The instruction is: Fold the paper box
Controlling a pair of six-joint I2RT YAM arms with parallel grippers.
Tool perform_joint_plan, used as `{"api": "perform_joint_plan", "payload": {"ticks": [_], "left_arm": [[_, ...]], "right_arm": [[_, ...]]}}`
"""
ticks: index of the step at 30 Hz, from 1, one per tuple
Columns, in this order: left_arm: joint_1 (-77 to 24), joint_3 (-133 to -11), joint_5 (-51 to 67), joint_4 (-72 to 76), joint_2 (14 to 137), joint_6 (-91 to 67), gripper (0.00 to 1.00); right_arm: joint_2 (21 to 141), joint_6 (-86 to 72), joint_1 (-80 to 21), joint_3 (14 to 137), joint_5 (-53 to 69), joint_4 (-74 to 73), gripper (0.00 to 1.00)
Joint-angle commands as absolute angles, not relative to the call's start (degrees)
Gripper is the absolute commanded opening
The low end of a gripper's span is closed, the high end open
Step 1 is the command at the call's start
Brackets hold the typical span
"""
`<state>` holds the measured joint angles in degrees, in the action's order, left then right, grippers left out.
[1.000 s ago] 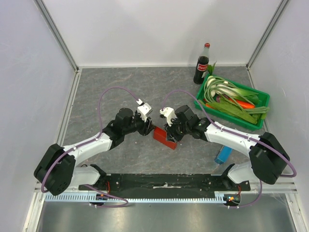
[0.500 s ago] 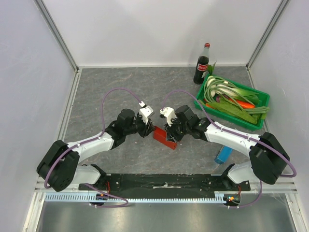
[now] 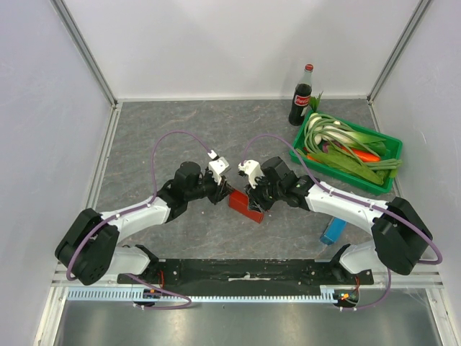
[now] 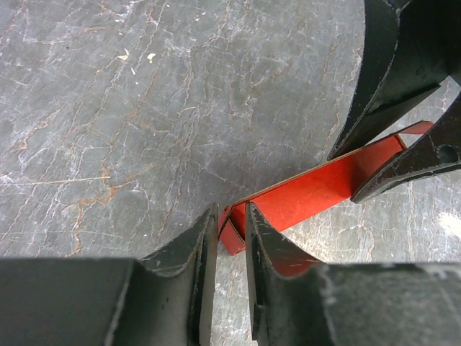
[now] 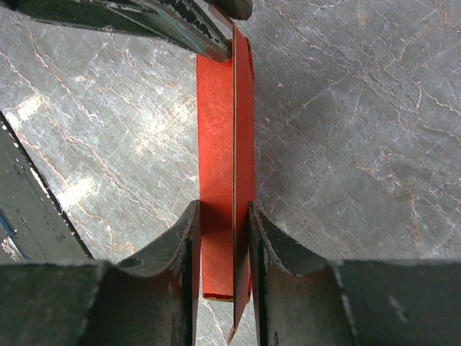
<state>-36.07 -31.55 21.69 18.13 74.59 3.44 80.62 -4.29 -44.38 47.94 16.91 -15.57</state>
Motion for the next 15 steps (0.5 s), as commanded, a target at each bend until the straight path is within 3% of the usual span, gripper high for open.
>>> {"api": "perform_joint_plan", "payload": {"ticks": [1, 15], "left_arm": [[-35.9, -33.7, 24.0, 20.2, 75.3, 4.1, 0.26], [-37.0, -37.2, 18.3, 14.8, 76.9, 0.6, 0.02]], "right_arm": [[81.2, -4.0, -44.4, 48.2, 18.2, -19.2, 0.17], [81.7, -4.2, -44.4, 47.9, 17.9, -18.7, 0.15]]}}
